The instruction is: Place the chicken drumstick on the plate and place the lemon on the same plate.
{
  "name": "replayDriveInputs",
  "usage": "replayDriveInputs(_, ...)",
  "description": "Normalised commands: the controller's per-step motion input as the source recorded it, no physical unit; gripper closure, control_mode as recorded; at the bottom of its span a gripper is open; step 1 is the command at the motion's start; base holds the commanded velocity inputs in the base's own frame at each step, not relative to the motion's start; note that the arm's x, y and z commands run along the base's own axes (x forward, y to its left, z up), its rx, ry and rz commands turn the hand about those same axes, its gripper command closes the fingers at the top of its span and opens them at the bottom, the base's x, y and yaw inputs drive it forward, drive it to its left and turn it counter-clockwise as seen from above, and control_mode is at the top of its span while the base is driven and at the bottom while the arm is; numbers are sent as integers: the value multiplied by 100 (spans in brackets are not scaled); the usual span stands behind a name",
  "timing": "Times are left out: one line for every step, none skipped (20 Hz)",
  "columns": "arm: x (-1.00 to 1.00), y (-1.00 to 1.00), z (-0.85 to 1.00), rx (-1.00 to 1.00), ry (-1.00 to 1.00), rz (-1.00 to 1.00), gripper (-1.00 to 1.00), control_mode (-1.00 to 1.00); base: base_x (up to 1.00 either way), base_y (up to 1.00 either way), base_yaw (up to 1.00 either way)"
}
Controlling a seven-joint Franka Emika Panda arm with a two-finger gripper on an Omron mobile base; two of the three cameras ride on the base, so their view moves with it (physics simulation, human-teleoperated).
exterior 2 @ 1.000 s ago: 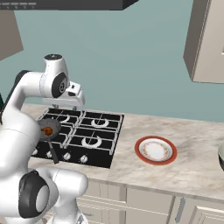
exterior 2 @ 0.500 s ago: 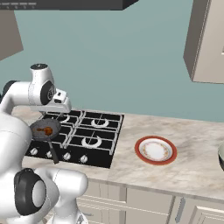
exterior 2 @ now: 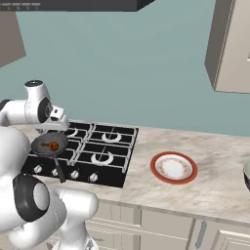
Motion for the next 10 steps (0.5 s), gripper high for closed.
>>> replayDriveInputs(24,41,-39,0,4,0,-100,-100,0,0,0)
replayDriveInputs(15,28,-39,0,0,0,-100,-100,0,0,0)
replayDriveInputs(2,14,-33,0,0,0,-100,-100,0,0,0)
replayDriveInputs(8,13,-34,0,0,0,-100,-100,0,0,0)
replayDriveInputs(9,11,-34,0,0,0,-100,-100,0,0,0)
replayDriveInputs(11,1,-32,0,0,0,-100,-100,0,0,0)
replayDriveInputs(16,6,-30,0,0,0,-100,-100,0,0,0)
replayDriveInputs(20,1,-26,0,0,0,-100,-100,0,0,0)
replayDriveInputs(19,1,-26,0,0,0,-100,-100,0,0,0)
replayDriveInputs(28,11,-32,0,0,0,-100,-100,0,0,0)
